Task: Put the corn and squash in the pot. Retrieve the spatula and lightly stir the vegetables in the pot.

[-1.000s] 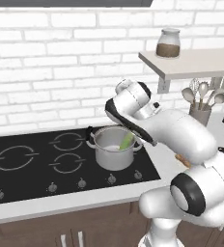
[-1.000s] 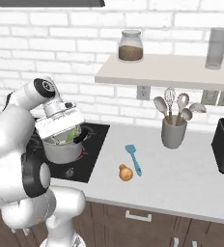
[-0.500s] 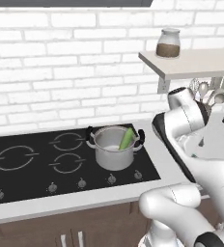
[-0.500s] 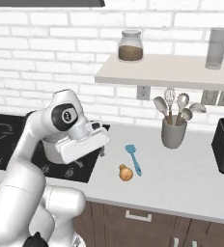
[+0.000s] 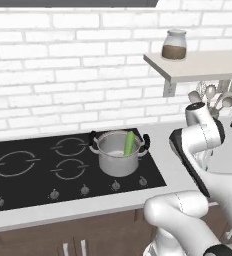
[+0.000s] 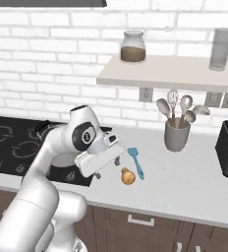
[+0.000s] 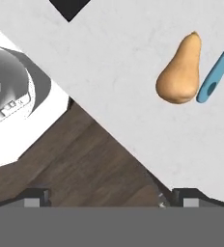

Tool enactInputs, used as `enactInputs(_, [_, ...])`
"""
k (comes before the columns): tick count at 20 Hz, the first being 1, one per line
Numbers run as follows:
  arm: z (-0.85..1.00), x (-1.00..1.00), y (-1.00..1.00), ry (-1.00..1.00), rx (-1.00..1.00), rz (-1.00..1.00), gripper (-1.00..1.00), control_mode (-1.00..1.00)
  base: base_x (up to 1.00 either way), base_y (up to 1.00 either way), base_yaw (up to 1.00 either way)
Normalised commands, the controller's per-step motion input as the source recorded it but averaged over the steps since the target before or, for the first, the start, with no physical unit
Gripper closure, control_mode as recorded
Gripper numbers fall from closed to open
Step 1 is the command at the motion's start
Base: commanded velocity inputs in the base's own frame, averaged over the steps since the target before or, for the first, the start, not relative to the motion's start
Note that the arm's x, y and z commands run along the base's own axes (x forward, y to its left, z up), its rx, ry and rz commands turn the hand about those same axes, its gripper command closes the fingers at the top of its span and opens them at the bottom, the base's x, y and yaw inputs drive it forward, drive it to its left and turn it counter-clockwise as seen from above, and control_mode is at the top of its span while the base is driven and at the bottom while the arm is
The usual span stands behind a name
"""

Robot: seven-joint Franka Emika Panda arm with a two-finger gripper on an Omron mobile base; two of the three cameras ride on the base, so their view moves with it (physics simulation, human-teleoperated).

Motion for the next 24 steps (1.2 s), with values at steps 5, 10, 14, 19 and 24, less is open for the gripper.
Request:
enactInputs(5, [-0.4, 0.34, -0.14, 0.0, 0.03, 0.05, -1.0, -1.0, 0.0, 0.0, 0.0])
enactInputs(10, [-0.32, 0.32, -0.19, 0.0, 0.04, 0.03, -1.0, -1.0, 0.0, 0.0, 0.0])
enactInputs(14, [-0.37, 0.31, -0.07, 0.0, 0.02, 0.01, -1.0, -1.0, 0.0, 0.0, 0.0])
enactInputs(19, [-0.37, 0.25, -0.07, 0.0, 0.01, 0.0, -1.0, -1.0, 0.0, 0.0, 0.0])
enactInputs(24, [-0.28, 0.27, -0.16, 0.0, 0.0, 0.0, -1.0, -1.0, 0.0, 0.0, 0.0])
